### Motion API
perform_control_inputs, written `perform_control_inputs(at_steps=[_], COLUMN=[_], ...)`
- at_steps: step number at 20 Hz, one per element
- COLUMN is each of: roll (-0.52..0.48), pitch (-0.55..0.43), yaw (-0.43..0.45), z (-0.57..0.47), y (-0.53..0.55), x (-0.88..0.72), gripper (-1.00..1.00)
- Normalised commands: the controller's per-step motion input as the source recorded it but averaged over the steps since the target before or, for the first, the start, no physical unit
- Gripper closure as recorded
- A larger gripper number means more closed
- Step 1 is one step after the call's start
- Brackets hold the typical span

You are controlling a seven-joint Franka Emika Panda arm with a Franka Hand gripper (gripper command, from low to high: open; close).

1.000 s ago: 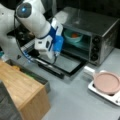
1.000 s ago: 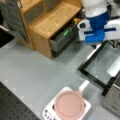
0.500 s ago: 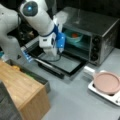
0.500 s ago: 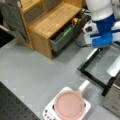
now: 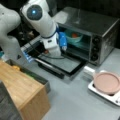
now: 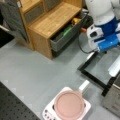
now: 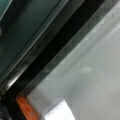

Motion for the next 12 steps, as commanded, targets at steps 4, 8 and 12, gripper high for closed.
perform_control_inputs(at_steps=[4,8,12], roll=[0.182,0.291,0.284], pitch=[-0.162,-0.187,-0.100], yaw=[0.411,0.306,0.185], z=[-0.14,-0.15,-0.09], y=[0.09,0.10,0.15], x=[0.15,0.06,-0.07], gripper=[-1.00,-1.00,-1.00])
